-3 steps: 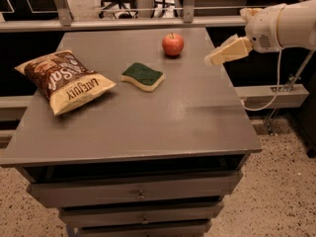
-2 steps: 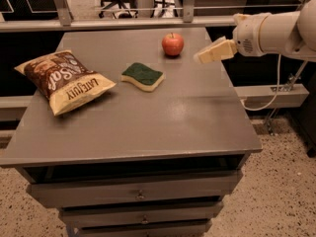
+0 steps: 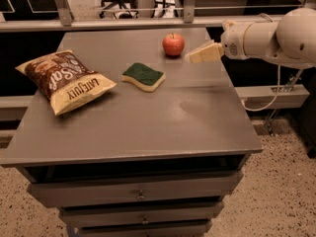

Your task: Move apple near brown chip bag

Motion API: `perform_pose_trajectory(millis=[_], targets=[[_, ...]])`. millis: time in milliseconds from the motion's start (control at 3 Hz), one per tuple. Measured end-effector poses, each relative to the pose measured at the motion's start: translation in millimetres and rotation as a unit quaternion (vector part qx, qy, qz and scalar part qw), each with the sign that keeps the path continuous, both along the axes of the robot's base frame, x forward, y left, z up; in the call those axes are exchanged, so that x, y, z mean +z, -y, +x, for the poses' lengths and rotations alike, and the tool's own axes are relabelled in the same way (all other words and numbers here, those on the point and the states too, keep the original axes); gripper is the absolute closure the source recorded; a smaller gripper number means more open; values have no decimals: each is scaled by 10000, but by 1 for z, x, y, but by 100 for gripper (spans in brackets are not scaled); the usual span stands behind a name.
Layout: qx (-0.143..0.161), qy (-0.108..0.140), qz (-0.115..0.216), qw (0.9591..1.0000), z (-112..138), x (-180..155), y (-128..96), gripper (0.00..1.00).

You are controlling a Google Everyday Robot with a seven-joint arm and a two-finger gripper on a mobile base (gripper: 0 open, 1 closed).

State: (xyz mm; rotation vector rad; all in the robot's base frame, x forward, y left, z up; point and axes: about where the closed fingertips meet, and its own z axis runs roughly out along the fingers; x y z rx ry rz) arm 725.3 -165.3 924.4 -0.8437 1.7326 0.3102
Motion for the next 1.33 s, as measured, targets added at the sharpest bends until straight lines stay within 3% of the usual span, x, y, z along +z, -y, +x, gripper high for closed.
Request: perform_pose_trajectory(millis=[667, 1333], targets=[[305, -113, 346, 9989, 49, -30, -26, 0], [545, -293, 597, 9963, 80, -45, -66, 2]])
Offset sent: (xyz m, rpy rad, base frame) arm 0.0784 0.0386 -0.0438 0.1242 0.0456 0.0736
